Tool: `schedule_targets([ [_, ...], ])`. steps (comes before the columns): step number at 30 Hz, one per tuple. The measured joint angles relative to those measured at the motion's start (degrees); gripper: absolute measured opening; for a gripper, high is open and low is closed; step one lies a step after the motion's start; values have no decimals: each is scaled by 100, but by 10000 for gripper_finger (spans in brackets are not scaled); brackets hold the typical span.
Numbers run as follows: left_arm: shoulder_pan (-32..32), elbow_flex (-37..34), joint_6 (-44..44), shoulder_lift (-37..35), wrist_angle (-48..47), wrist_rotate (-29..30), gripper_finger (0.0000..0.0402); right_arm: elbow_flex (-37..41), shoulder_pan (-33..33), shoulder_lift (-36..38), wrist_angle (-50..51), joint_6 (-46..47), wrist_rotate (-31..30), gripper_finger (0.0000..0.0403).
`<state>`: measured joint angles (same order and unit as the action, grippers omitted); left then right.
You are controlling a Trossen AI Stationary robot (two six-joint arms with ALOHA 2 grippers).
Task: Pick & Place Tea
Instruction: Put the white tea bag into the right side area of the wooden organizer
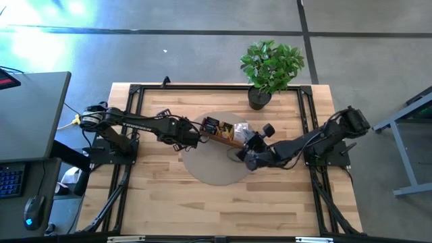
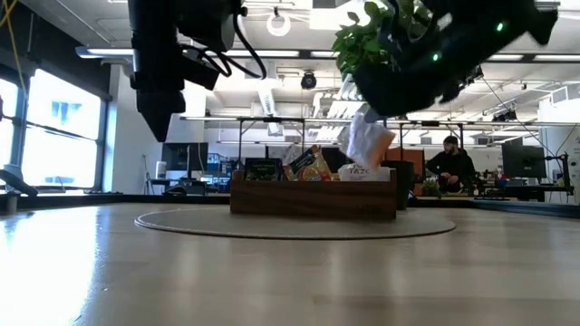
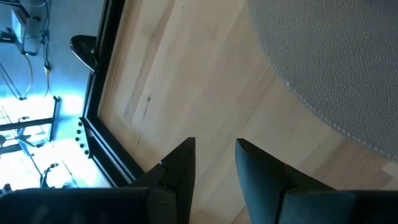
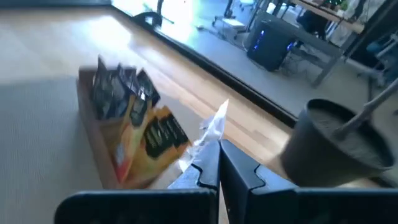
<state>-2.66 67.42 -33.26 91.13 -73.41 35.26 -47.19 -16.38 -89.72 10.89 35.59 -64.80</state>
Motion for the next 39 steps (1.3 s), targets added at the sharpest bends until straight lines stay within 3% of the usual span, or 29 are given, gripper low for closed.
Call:
schedule_targets([
  [6, 0, 0, 0, 0, 37, 26, 110, 1165, 415, 6, -2916, -711, 535, 0],
  [9, 0, 0, 0, 0, 37, 26, 110, 1520, 577, 6, -3836, -926, 722, 0],
  [17, 0, 0, 0, 0, 33, 29, 110, 1682, 738, 8, -4043, -1701, 1748, 8],
  [27, 0, 0, 0, 0, 27, 105, 110, 1682, 789, 12, -4139, -1981, 1571, 96],
  [32, 0, 0, 0, 0, 24, 150, 110, 1682, 789, 12, -4877, -2749, 1539, 141],
  [36, 0, 0, 79, 0, 24, 171, 110, 1682, 825, 14, -5585, -3442, 1548, 161],
  [39, 0, 0, 133, 0, 4, 177, 110, 1682, 973, 14, -5440, -3328, 1626, 164],
])
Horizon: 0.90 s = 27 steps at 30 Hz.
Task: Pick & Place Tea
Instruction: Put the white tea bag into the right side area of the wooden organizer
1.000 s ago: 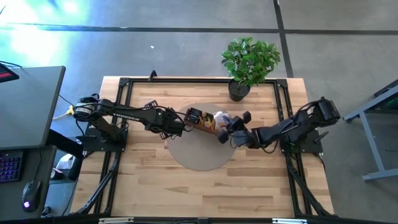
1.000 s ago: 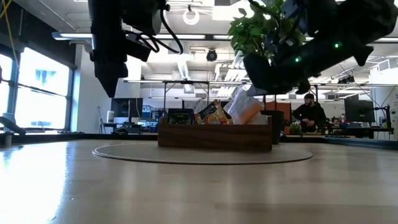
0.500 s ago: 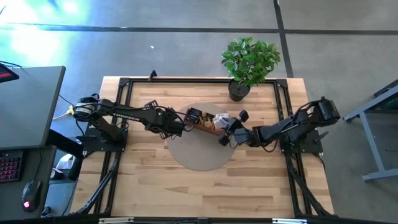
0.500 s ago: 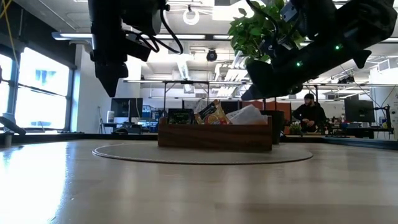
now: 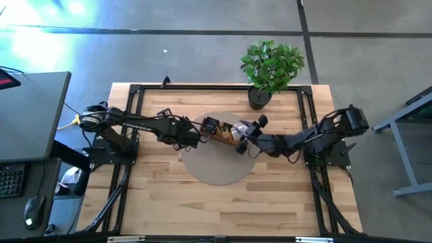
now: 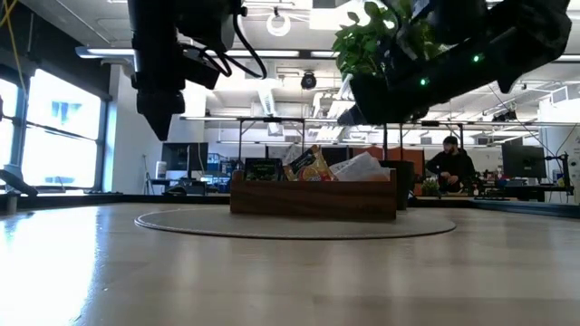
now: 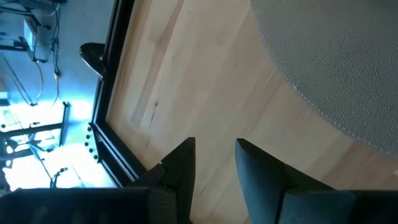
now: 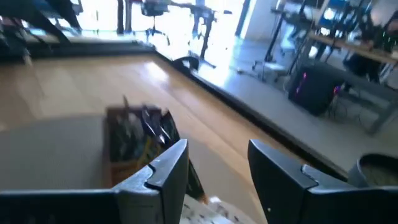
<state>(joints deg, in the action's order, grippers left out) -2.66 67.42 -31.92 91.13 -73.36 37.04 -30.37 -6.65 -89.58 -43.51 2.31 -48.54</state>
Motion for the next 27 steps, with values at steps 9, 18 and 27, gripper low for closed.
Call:
schedule_targets([
  [9, 0, 0, -723, 0, -947, 12, 110, 0, 394, 0, 1618, 945, 603, 133],
  [18, 0, 0, -890, 0, -1077, 361, 110, -6, 423, 8, 2213, 1047, 1876, 124],
  [27, 0, 0, -889, 0, -1078, 724, 110, 9, 38, 664, 2321, 115, 654, 124],
])
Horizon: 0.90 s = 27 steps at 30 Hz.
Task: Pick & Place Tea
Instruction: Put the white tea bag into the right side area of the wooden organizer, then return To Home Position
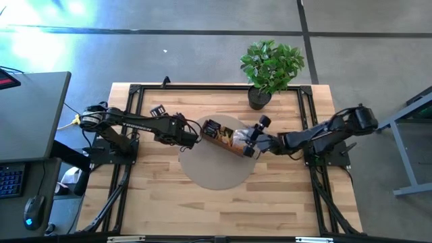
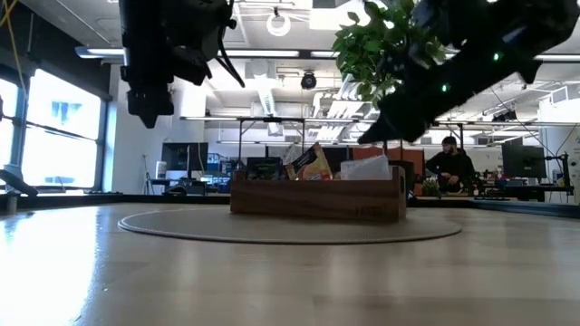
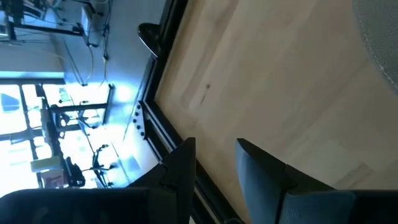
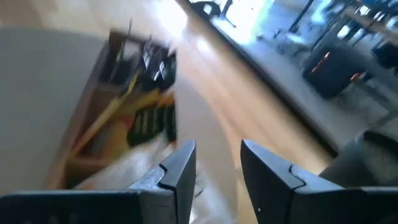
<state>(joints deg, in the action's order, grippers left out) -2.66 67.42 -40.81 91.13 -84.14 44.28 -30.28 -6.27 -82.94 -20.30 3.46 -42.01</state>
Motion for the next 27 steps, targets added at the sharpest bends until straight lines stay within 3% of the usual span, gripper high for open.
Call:
schedule_targets([
  [8, 0, 0, -53, -79, -223, 128, 110, -2, -225, 1033, 6, -620, 180, 124],
  [16, -149, 0, -592, -1240, -500, 164, 110, -4, -509, 2667, 209, -1465, -164, 124],
  [18, -315, 0, -739, -1694, -437, 192, 110, -7, -520, 3144, 457, -1532, 212, 124],
  [23, -1014, -162, -893, -2745, 159, 420, 110, -7, -522, 4249, 1533, -1522, 1914, 124],
  [27, -1573, -641, -847, -3551, 972, 625, 110, 64, -515, 4846, 2040, -1120, 2436, 124],
])
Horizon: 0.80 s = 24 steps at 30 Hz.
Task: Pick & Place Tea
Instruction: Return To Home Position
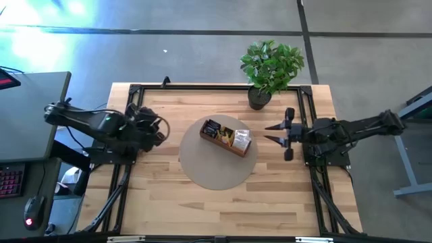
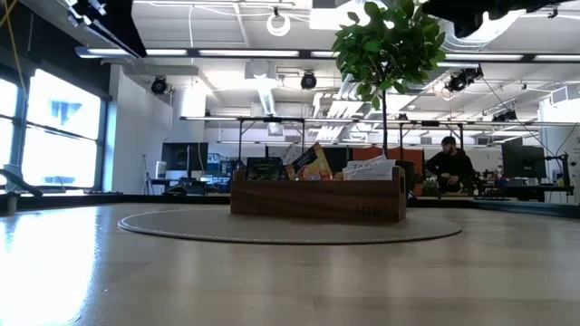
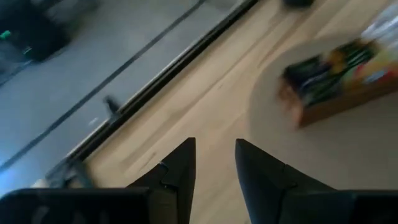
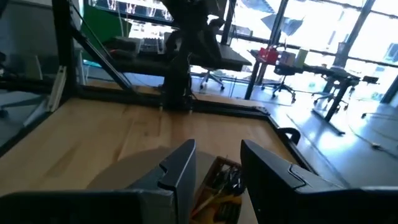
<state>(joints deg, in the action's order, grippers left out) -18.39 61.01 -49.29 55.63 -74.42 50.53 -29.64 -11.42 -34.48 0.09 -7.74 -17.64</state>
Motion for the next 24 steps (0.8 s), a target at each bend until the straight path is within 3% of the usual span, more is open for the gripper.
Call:
schedule_targets([
  [7, -718, -1290, 539, -1194, 1918, 285, 110, 319, 0, 740, 252, 164, 575, 124],
  [16, -972, -2495, 1979, -2348, 3781, 423, 110, 667, 2, 1831, 392, 88, 643, 124],
  [24, -975, -3737, 4431, -2735, 7202, -1166, 111, 1358, 2, 2561, -241, -132, 776, 124],
])
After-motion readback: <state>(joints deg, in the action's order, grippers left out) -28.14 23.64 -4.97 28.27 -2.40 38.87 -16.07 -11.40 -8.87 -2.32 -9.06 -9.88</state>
